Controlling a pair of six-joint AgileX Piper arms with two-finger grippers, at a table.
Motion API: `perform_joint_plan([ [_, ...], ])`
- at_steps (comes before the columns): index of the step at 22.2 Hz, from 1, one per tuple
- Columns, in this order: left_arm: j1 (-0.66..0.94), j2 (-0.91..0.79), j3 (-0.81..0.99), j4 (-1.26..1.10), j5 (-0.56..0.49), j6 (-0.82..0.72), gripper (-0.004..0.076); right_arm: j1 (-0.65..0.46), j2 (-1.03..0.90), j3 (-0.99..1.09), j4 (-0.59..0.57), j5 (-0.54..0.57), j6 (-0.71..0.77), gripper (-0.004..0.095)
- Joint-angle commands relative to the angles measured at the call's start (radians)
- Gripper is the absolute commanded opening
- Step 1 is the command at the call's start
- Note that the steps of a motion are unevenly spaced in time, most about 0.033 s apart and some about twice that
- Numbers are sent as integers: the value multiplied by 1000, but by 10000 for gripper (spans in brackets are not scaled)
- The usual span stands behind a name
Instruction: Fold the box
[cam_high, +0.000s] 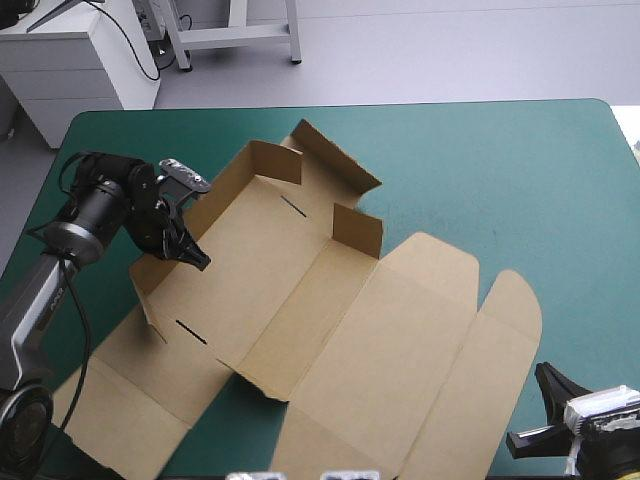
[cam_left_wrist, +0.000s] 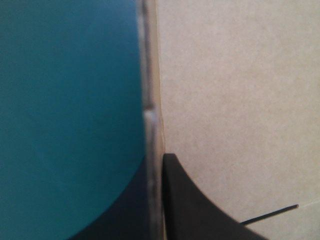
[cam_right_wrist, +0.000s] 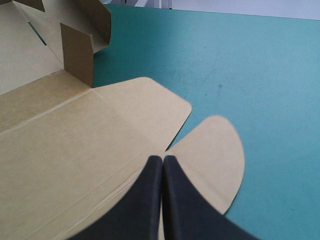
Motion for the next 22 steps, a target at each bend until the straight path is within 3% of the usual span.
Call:
perform_joint_plan([
  [1, -68, 0, -91, 146, 37, 93, -8, 3, -22, -21, 10, -74, -3, -20],
  [5, -195, 80, -109, 321, -134, 321, -8, 3, -22, -21, 10, -74, -3, -19],
  [8, -292, 126, -109, 551, -412, 311, -8, 3, -22, -21, 10, -74, -3, -20],
  [10, -325, 130, -109, 651, -509, 308, -8, 3, -22, -19, 10, -74, -3, -20],
  [12, -350, 127, -109, 664, -540, 308, -8, 3, -22, -19, 10, -77, -3, -20],
  [14, -388, 127, -109, 668, -504, 267, -8, 3, -22, -19, 10, -77, -3, -20],
  [18, -475, 125, -53, 945, -428, 2, -8, 3, -22, -19, 8, -77, -3, -20],
  [22, -553, 75, 17, 1050, -423, -105, -8, 3, -22, -19, 8, -77, -3, -20],
])
